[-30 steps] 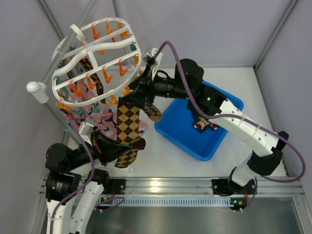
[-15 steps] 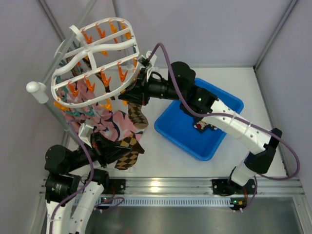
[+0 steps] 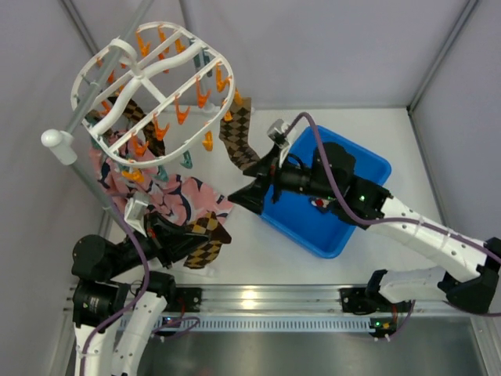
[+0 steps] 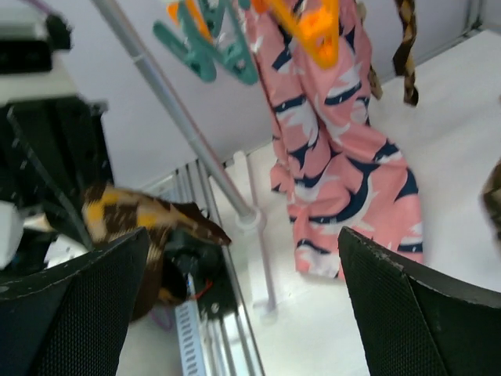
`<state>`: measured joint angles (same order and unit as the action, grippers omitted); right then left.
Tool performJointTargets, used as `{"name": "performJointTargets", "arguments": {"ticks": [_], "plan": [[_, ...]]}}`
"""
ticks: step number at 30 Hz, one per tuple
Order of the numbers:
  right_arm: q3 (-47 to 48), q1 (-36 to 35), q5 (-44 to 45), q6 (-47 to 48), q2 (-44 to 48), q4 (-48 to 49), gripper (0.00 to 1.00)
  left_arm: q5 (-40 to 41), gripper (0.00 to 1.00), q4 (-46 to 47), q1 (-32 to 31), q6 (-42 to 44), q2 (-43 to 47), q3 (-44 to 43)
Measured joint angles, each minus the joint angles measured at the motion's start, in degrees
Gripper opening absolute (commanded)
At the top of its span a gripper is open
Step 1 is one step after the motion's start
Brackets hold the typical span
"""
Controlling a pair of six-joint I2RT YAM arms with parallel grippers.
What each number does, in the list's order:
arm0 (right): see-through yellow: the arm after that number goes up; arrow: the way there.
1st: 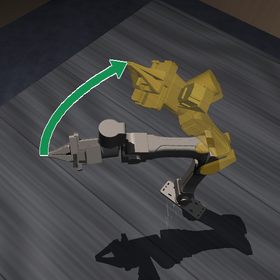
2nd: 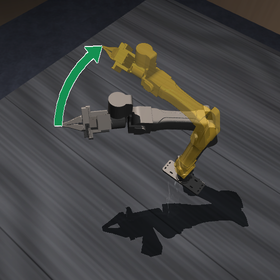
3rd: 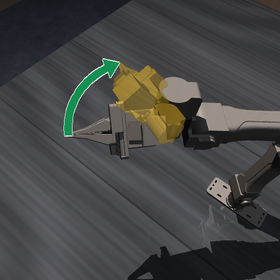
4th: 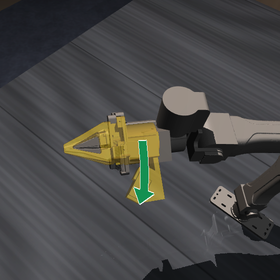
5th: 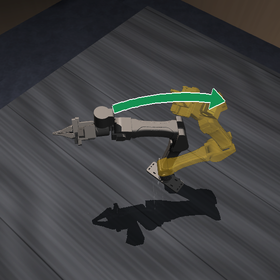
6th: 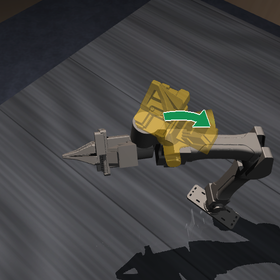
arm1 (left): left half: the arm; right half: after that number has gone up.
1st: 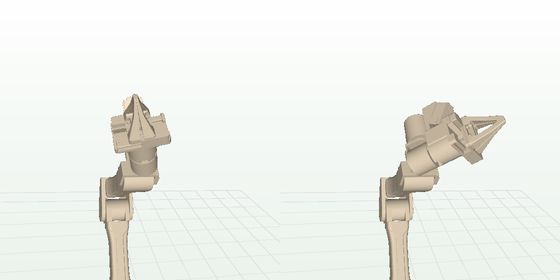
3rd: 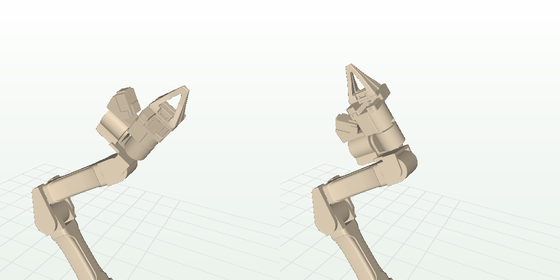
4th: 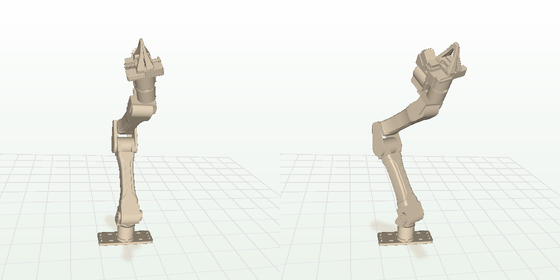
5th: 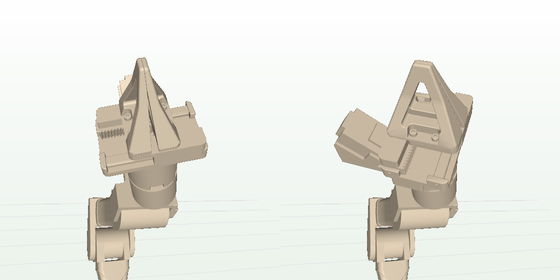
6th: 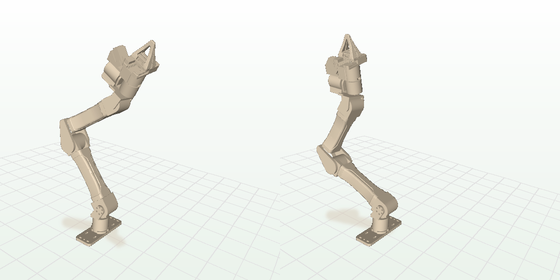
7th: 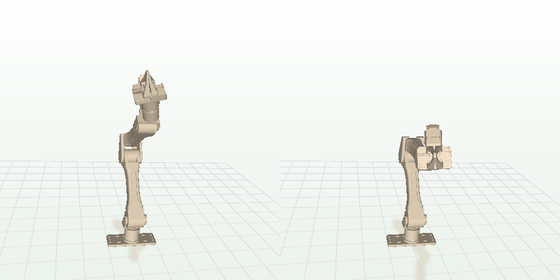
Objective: Remove the socks clipped to the hanger
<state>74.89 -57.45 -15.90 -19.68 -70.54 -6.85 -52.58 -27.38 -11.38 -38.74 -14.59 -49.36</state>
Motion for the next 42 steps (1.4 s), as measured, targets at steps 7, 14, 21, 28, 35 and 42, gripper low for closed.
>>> {"name": "performJointTargets", "arguments": {"ticks": [7, 14, 21, 28, 35, 42], "plan": [[-13.79, -0.02, -9.6, -6.21, 8.94, 9.27, 0.96, 2.51, 0.0, 0.02, 0.0, -0.61, 0.72, -0.02], [-15.41, -1.97, -14.16, -10.1, 4.5, 15.39, 0.93, 3.28, 0.0, 0.02, 0.0, -1.57, 0.72, -0.15], [-15.19, -7.56, -14.62, -11.5, -1.18, 19.08, 0.65, 3.58, 0.0, -0.02, 0.0, -2.38, 0.72, -0.24], [-15.19, -8.31, -14.05, -12.11, -2.34, 20.24, 0.0, 3.58, 0.0, 0.02, 0.0, -3.15, 0.72, -1.01], [-15.21, -8.39, -8.72, -11.3, -0.31, 20.31, 0.0, 3.78, 0.05, 0.07, -0.04, -3.32, 0.72, -1.01], [-15.96, -8.39, -6.34, -10.86, 3.32, 20.72, 0.0, 3.78, 0.12, 0.42, -0.04, -3.34, 0.72, -1.01]]}}
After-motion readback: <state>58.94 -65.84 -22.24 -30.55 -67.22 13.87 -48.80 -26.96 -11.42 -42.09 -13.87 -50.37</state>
